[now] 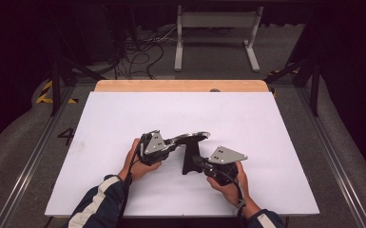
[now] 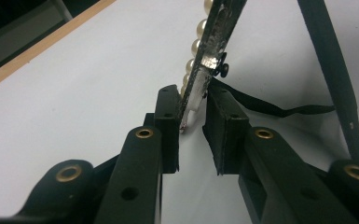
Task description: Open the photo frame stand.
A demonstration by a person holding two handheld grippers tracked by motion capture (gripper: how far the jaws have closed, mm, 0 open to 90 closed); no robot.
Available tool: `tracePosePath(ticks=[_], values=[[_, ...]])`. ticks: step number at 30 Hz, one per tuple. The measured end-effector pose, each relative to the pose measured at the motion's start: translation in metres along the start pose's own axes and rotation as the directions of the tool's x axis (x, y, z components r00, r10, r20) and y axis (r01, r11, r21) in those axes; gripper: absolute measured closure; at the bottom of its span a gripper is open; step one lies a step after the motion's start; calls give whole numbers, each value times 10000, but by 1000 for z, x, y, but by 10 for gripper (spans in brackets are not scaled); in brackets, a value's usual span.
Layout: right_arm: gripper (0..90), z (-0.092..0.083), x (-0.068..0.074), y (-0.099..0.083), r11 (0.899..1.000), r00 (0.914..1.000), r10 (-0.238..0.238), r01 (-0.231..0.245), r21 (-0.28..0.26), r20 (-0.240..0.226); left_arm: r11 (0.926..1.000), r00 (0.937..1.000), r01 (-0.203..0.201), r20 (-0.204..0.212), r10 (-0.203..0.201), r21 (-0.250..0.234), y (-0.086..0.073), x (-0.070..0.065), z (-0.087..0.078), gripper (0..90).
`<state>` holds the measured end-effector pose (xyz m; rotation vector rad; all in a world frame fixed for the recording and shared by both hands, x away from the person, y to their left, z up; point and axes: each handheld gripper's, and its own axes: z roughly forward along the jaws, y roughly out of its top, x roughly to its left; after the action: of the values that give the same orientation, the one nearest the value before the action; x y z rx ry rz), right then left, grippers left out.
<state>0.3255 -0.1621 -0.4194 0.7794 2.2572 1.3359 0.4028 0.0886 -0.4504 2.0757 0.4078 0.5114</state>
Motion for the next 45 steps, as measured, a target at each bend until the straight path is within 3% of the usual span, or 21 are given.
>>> tracePosePath(ticks=[1, 2, 4, 6, 9, 13, 14, 17, 20, 32, 40, 45], values=[[900, 0, 0, 0, 10000, 10000, 0, 0, 0, 0, 10000, 10000, 12, 10, -13, 43, 0, 1, 1, 738], [900, 11, 12, 1, 9996, 9996, -266, 266, 109, 16, 9999, 10000, 54, -19, -54, 88, -1, 1, 3, 735], [900, 16, 16, 1, 9993, 9994, -345, 344, 153, 48, 9998, 10000, 50, -71, -49, 174, -1, 1, 4, 727], [900, 24, 22, 0, 9993, 9995, -323, 322, 197, 43, 9987, 9992, -2, -401, 23, 519, -1, 0, 7, 669], [900, 35, 31, -2, 9988, 9993, -334, 327, 365, 180, 9989, 9995, 38, -309, -24, 458, -2, 1, 7, 630], [900, 45, 36, -2, 9989, 9994, -195, 182, 434, 292, 9987, 9995, 33, -310, -17, 500, -1, -1, 8, 683], [900, 49, 40, -3, 9982, 9988, -271, 248, 551, 417, 9987, 9995, 22, -317, -6, 516, -1, -1, 8, 727], [900, 56, 45, -5, 9964, 9971, -401, 351, 766, 652, 9986, 9996, -47, -272, 61, 526, -1, -2, 8, 751], [900, 57, 46, -8, 9946, 9948, -528, 445, 941, 871, 9990, 9999, -63, -100, 68, 452, -1, 0, 6, 777], [900, 54, 45, -12, 9947, 9921, -112, -17, 1025, 1249, 9969, 9990, -391, -208, 406, 688, 1, -4, 1, 808], [900, 49, 41, -13, 9939, 9919, 111, -248, 1072, 1265, 9954, 9981, -514, -292, 539, 809, 4, -8, -1, 812], [900, 48, 40, -14, 9936, 9933, 92, -220, 1105, 1152, 9961, 9987, -376, -309, 402, 804, 2, -10, -3, 807]])
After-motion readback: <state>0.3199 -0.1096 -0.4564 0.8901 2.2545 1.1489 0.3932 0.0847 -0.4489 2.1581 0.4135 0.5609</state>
